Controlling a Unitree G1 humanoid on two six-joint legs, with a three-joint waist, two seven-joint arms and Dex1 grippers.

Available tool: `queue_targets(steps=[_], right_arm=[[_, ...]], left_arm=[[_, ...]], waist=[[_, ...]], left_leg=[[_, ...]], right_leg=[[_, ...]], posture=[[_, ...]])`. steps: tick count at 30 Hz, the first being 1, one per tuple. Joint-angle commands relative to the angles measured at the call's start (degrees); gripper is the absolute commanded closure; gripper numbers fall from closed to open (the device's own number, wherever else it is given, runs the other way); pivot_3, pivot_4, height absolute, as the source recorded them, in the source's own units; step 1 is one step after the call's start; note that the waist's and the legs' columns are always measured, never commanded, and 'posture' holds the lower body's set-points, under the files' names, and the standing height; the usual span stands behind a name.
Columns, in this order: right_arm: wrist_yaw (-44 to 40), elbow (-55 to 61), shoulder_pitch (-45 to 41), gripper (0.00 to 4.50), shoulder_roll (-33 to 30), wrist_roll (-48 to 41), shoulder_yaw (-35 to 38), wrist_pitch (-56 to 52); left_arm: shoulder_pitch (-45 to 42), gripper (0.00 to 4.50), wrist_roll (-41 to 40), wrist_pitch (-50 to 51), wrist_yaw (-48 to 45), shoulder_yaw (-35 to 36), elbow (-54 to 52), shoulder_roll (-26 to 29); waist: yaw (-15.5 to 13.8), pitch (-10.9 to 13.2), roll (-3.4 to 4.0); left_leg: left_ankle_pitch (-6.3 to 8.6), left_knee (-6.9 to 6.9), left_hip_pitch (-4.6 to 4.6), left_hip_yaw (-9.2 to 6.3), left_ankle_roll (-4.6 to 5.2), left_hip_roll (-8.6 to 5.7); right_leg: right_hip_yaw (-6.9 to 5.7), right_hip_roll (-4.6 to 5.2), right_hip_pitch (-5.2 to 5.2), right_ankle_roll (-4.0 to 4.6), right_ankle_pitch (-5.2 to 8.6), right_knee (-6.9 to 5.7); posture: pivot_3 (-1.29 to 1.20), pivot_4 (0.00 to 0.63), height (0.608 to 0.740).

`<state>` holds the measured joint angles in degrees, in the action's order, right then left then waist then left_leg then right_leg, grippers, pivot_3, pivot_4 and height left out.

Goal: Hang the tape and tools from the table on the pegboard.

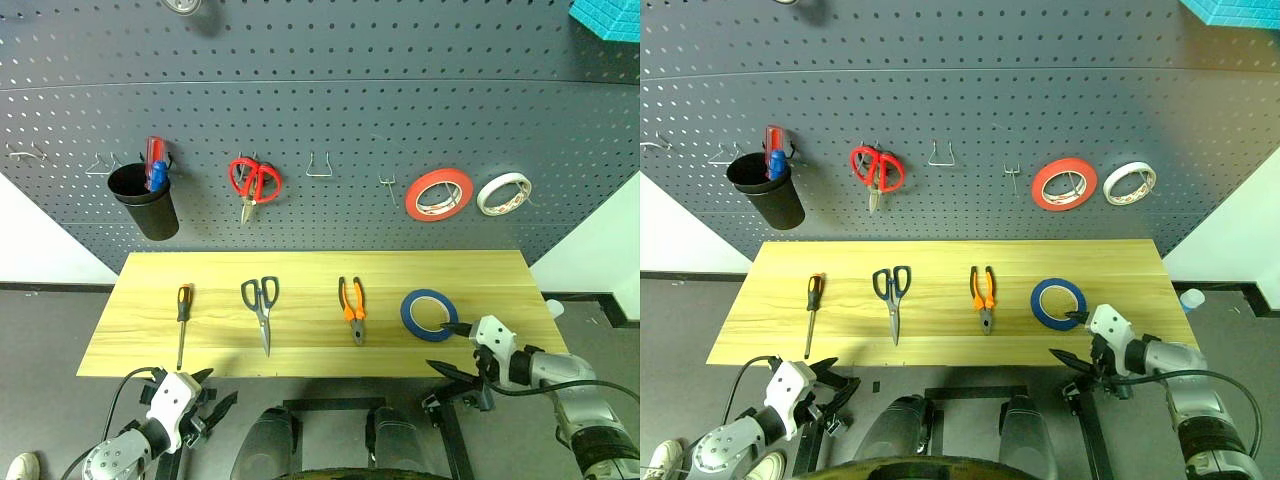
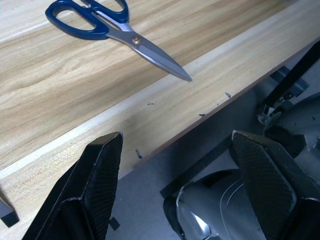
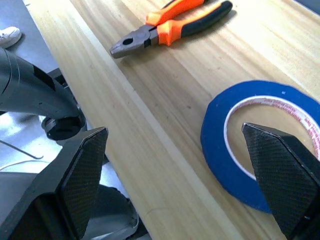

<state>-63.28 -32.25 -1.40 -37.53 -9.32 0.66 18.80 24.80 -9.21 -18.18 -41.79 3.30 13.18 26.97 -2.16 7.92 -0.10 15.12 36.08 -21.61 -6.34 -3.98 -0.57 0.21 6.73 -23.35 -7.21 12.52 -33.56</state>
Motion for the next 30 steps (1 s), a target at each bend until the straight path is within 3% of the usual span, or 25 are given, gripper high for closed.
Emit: queue_targets(steps=[1, 30], right_arm=[[0.8, 2.6, 0.5, 0.0, -1.0, -0.2, 0.9, -0.8], [1.5, 1.1, 0.6, 0.0, -0.3, 0.2, 0.4, 0.4]], left_arm=[[-0.3, 0.86, 0.7, -1.6, -0.2, 0.0, 0.2, 0.6], [-3.4, 0.86, 2.5, -5.1, 1.8, -0.5, 3.7, 0.4]], waist=[[0.0, 0.0, 0.0], [0.0, 0.0, 0.0]], left_leg=[[0.0, 0.0, 0.0, 0.0, 0.0, 0.0], [-0.01, 0.02, 0.07, 0.02, 0.01, 0.0]], right_leg=[[0.0, 0.0, 0.0, 0.0, 0.0, 0.0], [0.0, 0.0, 0.09, 0.0, -0.02, -0.04]], posture=[[0.06, 0.111, 0.733], [0.06, 0.101, 0.733]])
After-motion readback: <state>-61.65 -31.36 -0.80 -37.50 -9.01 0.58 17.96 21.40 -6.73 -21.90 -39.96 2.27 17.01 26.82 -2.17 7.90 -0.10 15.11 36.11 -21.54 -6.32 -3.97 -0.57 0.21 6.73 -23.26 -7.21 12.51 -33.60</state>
